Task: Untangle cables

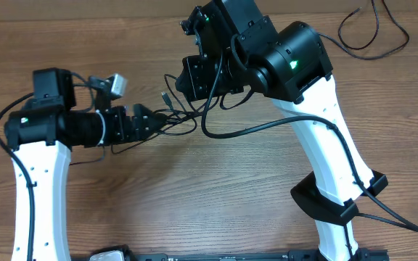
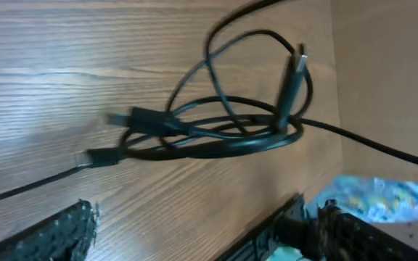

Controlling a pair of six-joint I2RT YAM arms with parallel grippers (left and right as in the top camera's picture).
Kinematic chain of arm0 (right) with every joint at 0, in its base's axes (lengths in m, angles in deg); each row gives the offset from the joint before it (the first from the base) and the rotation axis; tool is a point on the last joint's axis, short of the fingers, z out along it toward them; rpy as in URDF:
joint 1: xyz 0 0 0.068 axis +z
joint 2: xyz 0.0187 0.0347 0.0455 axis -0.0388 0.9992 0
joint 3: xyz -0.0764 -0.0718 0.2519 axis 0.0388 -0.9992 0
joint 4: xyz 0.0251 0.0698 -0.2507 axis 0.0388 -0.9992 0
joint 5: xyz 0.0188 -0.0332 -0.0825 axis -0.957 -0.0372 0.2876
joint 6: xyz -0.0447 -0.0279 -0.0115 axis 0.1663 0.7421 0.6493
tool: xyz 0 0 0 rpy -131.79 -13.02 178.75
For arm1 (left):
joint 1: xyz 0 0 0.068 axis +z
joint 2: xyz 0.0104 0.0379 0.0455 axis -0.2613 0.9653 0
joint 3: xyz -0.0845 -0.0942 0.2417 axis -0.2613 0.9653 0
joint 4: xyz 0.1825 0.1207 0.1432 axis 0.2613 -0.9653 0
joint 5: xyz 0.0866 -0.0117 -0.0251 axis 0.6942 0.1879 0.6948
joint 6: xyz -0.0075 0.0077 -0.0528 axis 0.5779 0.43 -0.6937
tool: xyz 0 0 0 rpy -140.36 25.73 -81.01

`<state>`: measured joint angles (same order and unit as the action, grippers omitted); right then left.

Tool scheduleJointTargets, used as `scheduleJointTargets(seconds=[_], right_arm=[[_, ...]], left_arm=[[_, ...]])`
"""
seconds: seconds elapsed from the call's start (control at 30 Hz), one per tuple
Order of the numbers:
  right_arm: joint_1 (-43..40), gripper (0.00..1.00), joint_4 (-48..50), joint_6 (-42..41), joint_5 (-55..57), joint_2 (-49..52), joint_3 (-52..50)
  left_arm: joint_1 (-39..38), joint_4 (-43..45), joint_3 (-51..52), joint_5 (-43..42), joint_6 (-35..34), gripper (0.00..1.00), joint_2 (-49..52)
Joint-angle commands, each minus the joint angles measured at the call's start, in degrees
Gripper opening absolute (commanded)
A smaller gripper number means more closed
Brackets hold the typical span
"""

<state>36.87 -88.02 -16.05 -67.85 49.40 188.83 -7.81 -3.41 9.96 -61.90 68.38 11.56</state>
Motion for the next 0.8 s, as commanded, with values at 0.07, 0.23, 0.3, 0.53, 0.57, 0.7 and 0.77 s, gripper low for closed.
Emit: scheduleJointTargets(seconds=[0.07,0.23,0.3,0.53,0.57,0.7,0.77], right_arm=[[0.04,0.04,0.26,-0.22,-0.79,-2.58,1.44],[0.04,0.04,0.26,-0.20,-0.76,-2.58,1.46],[0.04,0.04,0.26,-0.20,-0.76,-2.58,1.44],[0.04,0.05,0.26,-0.20,-0.76,-2.58,1.44],[0.04,0.05,0.26,-0.20,-0.76,-2.58,1.44],[0.04,0.07,0.26,-0.17,-0.74,-2.58,1.44],[0.04,0.07,0.26,-0.17,-0.74,-2.58,1.44]], left_arm=[[-2.49,4.35,0.17,3.72,-7.10,0.89,0.15],[-2.64,7.26,0.17,7.45,-7.08,0.85,0.24],[-2.67,7.23,0.17,10.62,-7.04,0.82,0.44],[-4.94,6.86,0.17,21.46,-3.17,0.87,0.63],[-5.53,6.84,0.17,21.51,-2.49,0.88,0.63],[-7.52,6.88,0.17,21.51,0.22,0.91,0.63],[-8.50,7.13,0.17,21.53,1.18,0.90,0.63]])
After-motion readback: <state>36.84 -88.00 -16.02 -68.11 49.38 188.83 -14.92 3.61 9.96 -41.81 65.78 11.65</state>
